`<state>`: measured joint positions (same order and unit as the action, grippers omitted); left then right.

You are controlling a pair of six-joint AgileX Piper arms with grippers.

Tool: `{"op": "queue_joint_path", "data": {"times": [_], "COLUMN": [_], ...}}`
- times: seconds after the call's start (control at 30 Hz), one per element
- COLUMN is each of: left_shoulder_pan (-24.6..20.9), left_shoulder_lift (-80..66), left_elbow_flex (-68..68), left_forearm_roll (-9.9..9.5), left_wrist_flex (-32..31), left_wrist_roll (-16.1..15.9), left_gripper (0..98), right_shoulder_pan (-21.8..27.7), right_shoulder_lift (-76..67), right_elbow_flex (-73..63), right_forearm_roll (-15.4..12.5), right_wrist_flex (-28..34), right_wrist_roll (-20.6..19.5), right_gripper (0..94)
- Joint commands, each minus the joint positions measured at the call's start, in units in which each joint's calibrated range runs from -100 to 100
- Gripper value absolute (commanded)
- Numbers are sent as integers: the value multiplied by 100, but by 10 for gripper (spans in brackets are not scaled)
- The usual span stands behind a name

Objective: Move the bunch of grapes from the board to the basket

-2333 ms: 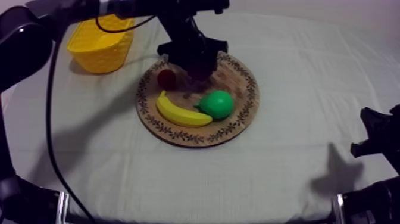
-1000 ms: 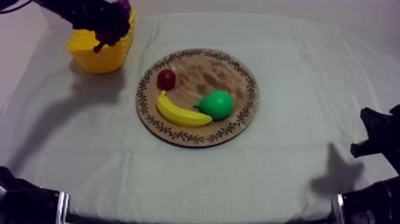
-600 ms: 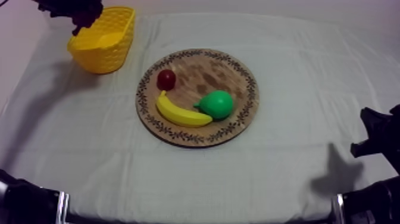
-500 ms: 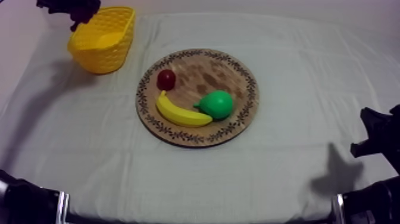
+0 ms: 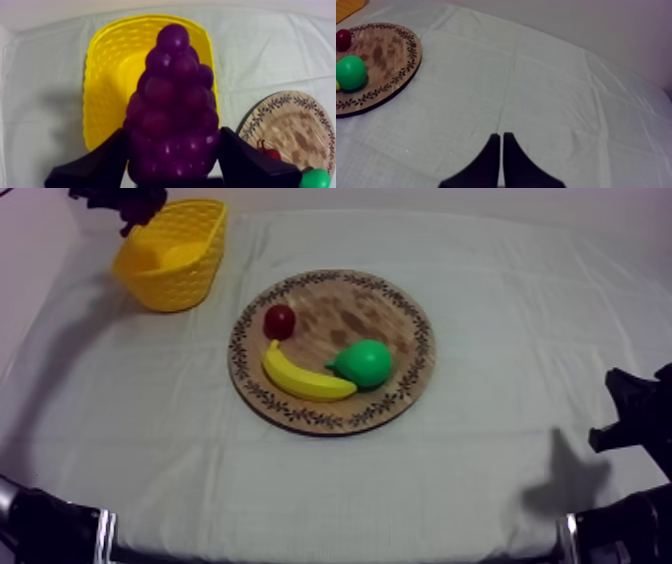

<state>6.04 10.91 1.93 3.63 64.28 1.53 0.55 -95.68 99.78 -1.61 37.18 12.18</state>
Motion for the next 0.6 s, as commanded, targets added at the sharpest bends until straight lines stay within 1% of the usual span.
{"op": "queue_joint_path", "data": {"times": [0.0, 0.3, 0.57], "left_shoulder_pan": [-5, 11, 48], "left_shoulder_lift": [219, 912, 1068], "left_elbow_flex": [-21, 65, 23], "left_forearm_roll": [-9, 11, 23], "left_wrist_flex": [-49, -428, -536], "left_wrist_roll": [-11, -44, -29], "left_gripper": [571, 570, 574], "right_shoulder_pan": [-1, -1, -1], "right_shoulder_lift": [0, 0, 0], "right_elbow_flex": [-1, -1, -1], "right_forearm_roll": [-2, -2, -2], "right_wrist_flex": [-1, -1, -1], "right_wrist_roll": [1, 1, 1], "right_gripper": [5, 5, 5]}}
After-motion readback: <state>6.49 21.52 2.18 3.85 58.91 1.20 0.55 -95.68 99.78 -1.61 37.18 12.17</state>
